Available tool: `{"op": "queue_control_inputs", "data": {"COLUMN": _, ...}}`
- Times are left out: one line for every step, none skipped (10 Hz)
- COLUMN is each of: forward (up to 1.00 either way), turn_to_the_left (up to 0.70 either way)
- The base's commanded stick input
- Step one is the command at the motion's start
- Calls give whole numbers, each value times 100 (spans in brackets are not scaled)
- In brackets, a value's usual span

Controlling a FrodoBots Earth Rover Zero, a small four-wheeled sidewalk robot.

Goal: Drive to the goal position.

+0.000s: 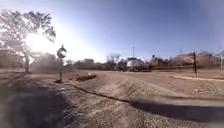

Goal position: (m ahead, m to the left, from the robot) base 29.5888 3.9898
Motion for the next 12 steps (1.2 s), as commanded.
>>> {"op": "queue_control_inputs", "data": {"forward": 50, "turn_to_the_left": 0}}
{"op": "queue_control_inputs", "data": {"forward": 50, "turn_to_the_left": 0}}
{"op": "queue_control_inputs", "data": {"forward": 50, "turn_to_the_left": 0}}
{"op": "queue_control_inputs", "data": {"forward": 50, "turn_to_the_left": 0}}
{"op": "queue_control_inputs", "data": {"forward": 50, "turn_to_the_left": 0}}
{"op": "queue_control_inputs", "data": {"forward": 50, "turn_to_the_left": 0}}
{"op": "queue_control_inputs", "data": {"forward": 50, "turn_to_the_left": 0}}
{"op": "queue_control_inputs", "data": {"forward": 50, "turn_to_the_left": 0}}
{"op": "queue_control_inputs", "data": {"forward": 50, "turn_to_the_left": 0}}
{"op": "queue_control_inputs", "data": {"forward": 50, "turn_to_the_left": 0}}
{"op": "queue_control_inputs", "data": {"forward": 50, "turn_to_the_left": 0}}
{"op": "queue_control_inputs", "data": {"forward": 50, "turn_to_the_left": 0}}
